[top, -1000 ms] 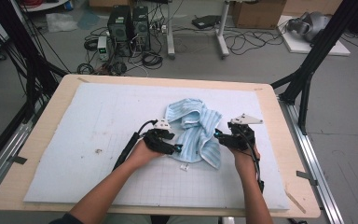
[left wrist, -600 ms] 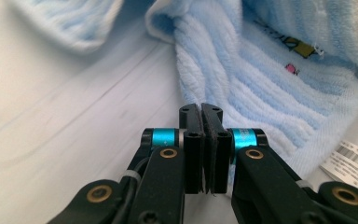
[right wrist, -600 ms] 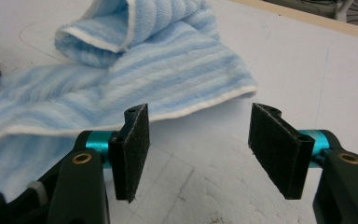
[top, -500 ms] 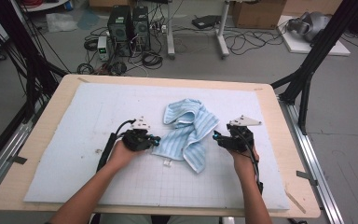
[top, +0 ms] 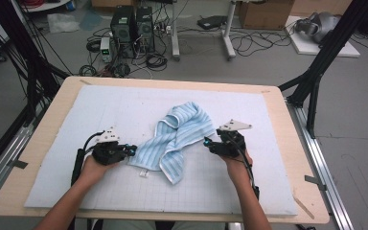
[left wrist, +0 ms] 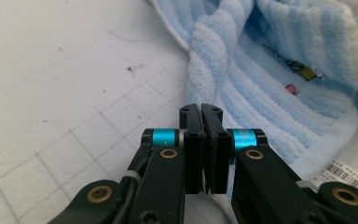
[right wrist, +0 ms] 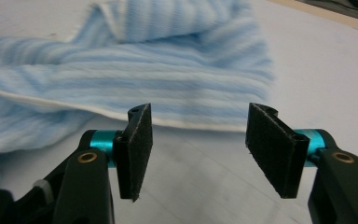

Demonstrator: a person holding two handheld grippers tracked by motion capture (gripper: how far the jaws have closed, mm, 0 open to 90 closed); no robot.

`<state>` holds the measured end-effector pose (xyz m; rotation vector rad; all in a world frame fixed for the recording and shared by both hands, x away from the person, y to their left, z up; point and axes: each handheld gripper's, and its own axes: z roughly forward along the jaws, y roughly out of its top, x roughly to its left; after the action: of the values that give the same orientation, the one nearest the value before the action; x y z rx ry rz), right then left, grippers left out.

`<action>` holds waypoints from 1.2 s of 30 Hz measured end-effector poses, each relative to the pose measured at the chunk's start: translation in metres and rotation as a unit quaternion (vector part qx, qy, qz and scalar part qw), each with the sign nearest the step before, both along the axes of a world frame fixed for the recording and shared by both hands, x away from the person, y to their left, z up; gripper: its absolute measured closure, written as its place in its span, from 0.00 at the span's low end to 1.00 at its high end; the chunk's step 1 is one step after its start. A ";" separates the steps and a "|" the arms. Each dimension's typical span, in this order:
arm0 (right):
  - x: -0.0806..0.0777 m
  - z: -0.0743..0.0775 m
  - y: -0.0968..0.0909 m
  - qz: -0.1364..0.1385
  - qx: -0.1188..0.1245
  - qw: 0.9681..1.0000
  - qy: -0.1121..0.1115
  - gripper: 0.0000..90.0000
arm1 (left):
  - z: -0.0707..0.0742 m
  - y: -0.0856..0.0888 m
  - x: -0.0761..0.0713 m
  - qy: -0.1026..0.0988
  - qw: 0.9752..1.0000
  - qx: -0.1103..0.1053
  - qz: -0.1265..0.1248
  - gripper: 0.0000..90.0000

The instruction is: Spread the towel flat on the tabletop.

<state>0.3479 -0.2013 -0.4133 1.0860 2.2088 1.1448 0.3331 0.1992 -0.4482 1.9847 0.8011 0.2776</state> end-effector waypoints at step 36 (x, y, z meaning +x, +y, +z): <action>0.048 -0.019 -0.020 -0.075 -0.053 0.995 0.027 0.99 | 0.002 0.010 -0.006 0.004 1.000 -0.031 0.000 0.97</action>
<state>0.3956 -0.2208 -0.4324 1.2272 2.1593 0.9358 0.3275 0.2088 -0.4467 1.9277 0.8059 0.2432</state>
